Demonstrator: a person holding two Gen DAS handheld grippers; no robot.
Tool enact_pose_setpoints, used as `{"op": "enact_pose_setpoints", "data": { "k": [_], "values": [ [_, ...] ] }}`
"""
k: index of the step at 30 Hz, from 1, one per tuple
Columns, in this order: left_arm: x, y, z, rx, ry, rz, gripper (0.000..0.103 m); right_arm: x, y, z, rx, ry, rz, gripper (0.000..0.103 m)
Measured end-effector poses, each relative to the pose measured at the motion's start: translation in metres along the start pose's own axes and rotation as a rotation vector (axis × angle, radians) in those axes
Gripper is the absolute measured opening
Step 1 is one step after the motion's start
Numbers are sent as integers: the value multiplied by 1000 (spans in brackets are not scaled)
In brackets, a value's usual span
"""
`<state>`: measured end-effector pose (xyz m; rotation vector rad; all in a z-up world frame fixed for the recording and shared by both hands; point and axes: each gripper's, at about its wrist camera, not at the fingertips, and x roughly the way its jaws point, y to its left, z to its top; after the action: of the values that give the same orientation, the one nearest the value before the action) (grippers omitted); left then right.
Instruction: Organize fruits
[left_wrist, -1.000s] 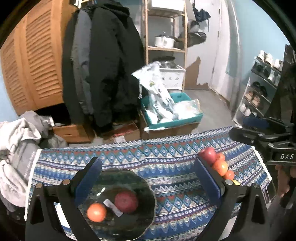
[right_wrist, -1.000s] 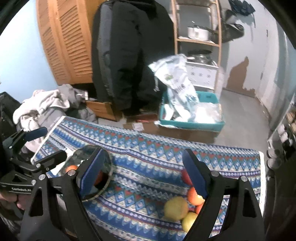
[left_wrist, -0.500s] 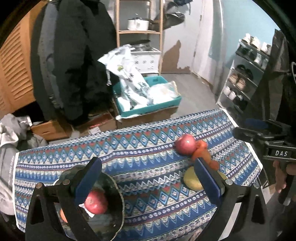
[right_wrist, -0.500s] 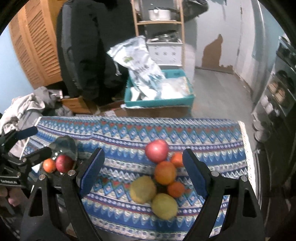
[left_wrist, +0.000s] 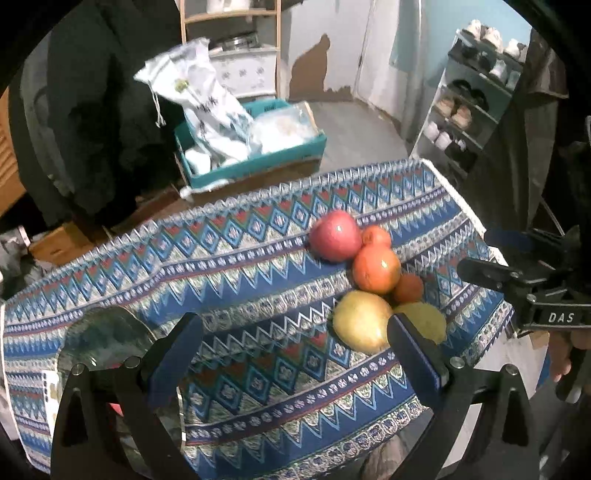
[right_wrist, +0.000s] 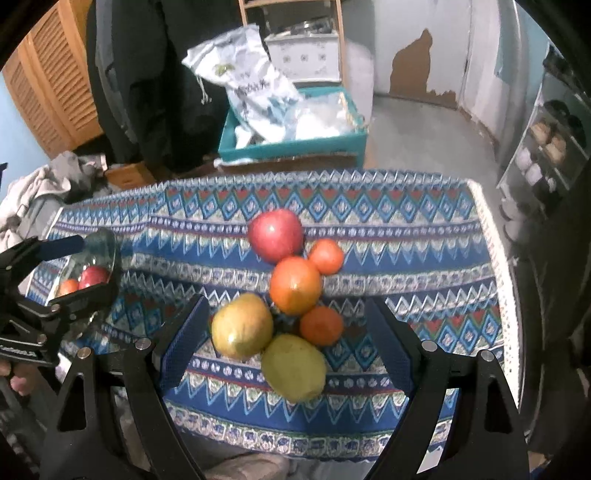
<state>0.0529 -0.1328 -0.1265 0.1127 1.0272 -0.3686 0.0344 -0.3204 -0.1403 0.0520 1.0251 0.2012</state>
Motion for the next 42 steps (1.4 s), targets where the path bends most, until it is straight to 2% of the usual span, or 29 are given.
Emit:
{"op": "enact_pose_setpoints", "data": {
  "k": [7, 12, 17, 20, 27, 34, 37, 42],
  "values": [
    [22, -3, -9, 10, 49, 12, 101, 31, -10, -18, 17, 99, 32, 86],
    [39, 1, -16, -16, 99, -10, 101, 63, -9, -32, 11, 206, 56, 86],
    [59, 4, -24, -9, 136, 3, 101, 86, -2, -43, -37, 277, 25, 86],
    [69, 6, -29, -23, 170, -15, 101, 96, 1, -46, -61, 304, 28, 85],
    [80, 4, -28, -26, 192, -26, 101, 119, 7, -51, -113, 364, -12, 71],
    [87, -6, -23, -18, 191, -62, 101, 124, 11, -55, -131, 362, -26, 67],
    [90, -10, -21, -18, 194, -73, 101, 113, 5, -58, -112, 352, -31, 67],
    [99, -17, -15, -42, 206, -113, 101, 84, -19, -55, -37, 287, -50, 67]
  ]
}}
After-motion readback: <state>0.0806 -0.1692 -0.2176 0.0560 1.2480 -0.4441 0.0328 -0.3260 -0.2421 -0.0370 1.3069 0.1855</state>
